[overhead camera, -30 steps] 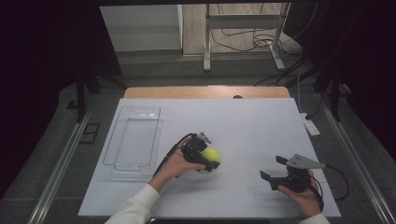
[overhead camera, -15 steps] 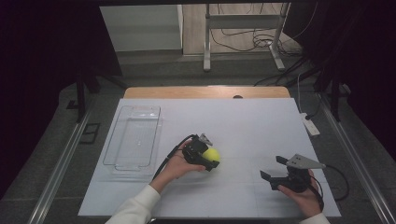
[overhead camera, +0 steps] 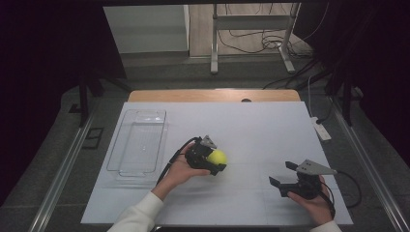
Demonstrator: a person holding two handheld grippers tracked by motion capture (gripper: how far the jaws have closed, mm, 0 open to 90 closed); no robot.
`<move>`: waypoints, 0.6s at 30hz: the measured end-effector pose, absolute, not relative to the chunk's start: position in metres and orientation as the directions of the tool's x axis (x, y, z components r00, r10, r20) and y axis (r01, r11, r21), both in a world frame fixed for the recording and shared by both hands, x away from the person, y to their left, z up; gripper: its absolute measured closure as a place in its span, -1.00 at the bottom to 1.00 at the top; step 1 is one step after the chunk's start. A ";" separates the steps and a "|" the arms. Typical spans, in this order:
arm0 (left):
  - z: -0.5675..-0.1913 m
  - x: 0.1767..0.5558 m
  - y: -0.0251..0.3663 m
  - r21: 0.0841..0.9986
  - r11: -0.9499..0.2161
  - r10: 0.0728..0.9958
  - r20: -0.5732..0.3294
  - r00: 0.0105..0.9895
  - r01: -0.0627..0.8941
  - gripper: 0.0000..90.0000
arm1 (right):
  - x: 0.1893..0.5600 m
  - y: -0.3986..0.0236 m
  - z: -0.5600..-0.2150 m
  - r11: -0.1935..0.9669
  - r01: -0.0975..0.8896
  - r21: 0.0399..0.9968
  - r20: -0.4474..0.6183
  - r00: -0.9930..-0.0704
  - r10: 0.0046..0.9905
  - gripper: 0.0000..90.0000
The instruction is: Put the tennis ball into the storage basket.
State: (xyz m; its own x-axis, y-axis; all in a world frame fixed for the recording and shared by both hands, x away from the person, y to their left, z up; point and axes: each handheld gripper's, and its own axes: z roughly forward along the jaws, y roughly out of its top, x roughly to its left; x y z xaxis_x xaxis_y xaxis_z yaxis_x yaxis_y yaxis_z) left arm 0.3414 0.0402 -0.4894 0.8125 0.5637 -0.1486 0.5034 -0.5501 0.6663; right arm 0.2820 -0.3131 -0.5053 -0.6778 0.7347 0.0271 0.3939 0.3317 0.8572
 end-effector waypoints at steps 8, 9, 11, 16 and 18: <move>-0.481 0.336 0.045 0.710 -0.526 0.574 -0.110 0.811 0.468 -0.40 | 0.282 -0.313 -0.506 0.336 0.395 0.855 0.023 -0.676 0.737 -0.75; -0.480 0.335 0.046 0.717 -0.521 0.572 -0.110 0.813 0.463 -0.40 | 0.282 -0.313 -0.506 0.337 0.395 0.854 0.022 -0.675 0.737 -0.75; -0.477 0.334 0.047 0.724 -0.515 0.572 -0.107 0.813 0.458 -0.40 | 0.283 -0.313 -0.506 0.337 0.396 0.854 0.023 -0.676 0.737 -0.75; -0.473 0.333 0.051 0.743 -0.496 0.571 -0.110 0.813 0.449 -0.40 | 0.283 -0.313 -0.506 0.340 0.395 0.854 0.021 -0.677 0.736 -0.75; -0.471 0.332 0.053 0.751 -0.489 0.572 -0.109 0.813 0.445 -0.40 | 0.283 -0.313 -0.506 0.340 0.394 0.854 0.020 -0.677 0.736 -0.75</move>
State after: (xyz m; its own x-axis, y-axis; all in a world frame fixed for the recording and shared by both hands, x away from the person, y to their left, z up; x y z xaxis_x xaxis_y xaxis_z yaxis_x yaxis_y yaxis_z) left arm 0.3325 0.0528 -0.4709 0.8127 0.5724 -0.1089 0.4447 -0.4886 0.7507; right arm 0.2829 -0.3133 -0.5059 -0.6770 0.7357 0.0197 0.3941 0.3398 0.8539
